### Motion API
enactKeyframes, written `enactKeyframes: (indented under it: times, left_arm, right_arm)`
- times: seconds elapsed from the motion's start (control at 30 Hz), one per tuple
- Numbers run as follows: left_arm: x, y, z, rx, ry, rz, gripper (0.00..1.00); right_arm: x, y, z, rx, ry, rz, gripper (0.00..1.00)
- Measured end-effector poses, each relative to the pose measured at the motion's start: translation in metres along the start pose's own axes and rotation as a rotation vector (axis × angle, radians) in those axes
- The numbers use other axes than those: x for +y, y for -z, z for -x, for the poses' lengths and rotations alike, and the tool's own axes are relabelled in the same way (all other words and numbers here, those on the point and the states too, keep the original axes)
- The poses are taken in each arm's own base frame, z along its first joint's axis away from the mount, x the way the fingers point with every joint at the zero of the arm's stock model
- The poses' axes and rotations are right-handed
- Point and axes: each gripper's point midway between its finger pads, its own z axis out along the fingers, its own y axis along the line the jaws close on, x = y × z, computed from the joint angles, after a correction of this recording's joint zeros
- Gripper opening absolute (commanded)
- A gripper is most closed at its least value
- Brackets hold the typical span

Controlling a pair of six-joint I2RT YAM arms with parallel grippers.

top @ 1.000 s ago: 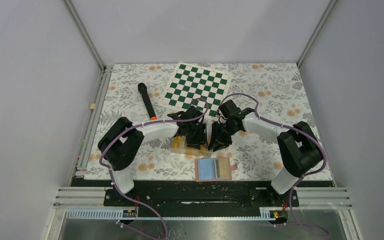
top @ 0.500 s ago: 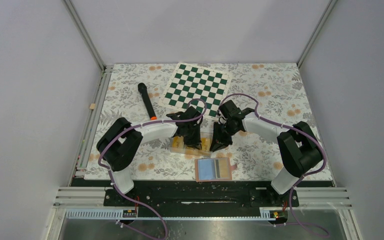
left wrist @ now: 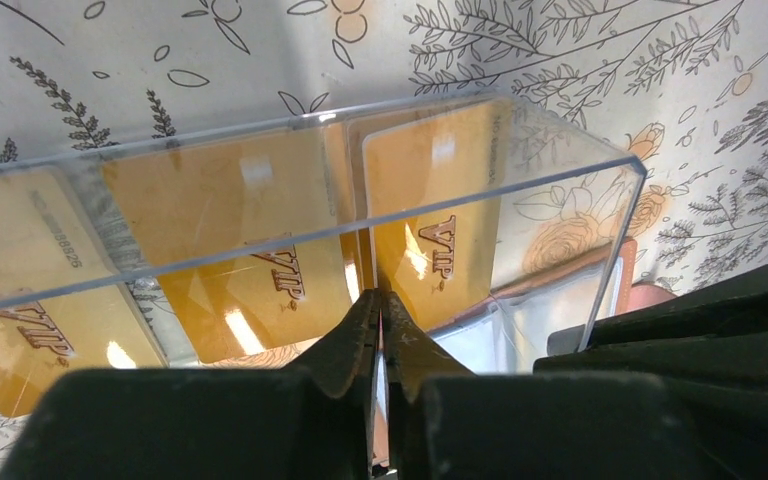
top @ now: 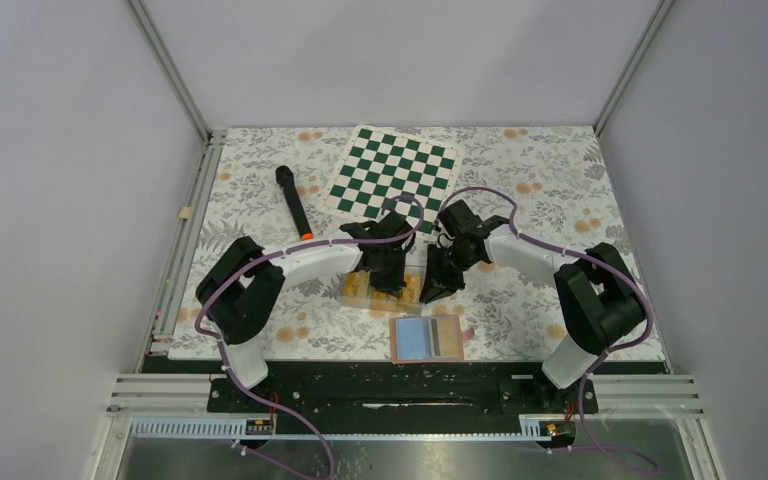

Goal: Put the credit cards into the card holder
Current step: Pick up the credit card from the storage box.

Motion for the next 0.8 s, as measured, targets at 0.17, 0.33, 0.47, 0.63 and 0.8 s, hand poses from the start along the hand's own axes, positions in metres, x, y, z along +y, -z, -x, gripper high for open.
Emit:
enactKeyframes:
  times: [0.17, 0.33, 0.47, 0.63, 0.8]
  left_arm:
    - [-0.001, -0.001, 0.000, -0.002, -0.020, 0.014, 0.12]
    - [-0.001, -0.002, -0.002, 0.008, -0.031, 0.028, 0.15]
    - [0.000, -0.005, -0.002, 0.018, -0.052, 0.054, 0.15]
    - [0.001, -0.009, -0.003, 0.034, -0.082, 0.095, 0.15]
    - [0.003, -0.010, -0.005, 0.038, -0.096, 0.117, 0.10]
  right_arm:
    - [0.000, 0.000, 0.000, 0.000, 0.000, 0.000, 0.16]
    - [0.000, 0.000, 0.000, 0.000, 0.000, 0.000, 0.16]
    - [0.000, 0.000, 0.000, 0.000, 0.000, 0.000, 0.16]
    - [0.000, 0.000, 0.000, 0.000, 0.000, 0.000, 0.16]
    - [0.000, 0.000, 0.000, 0.000, 0.000, 0.001, 0.15]
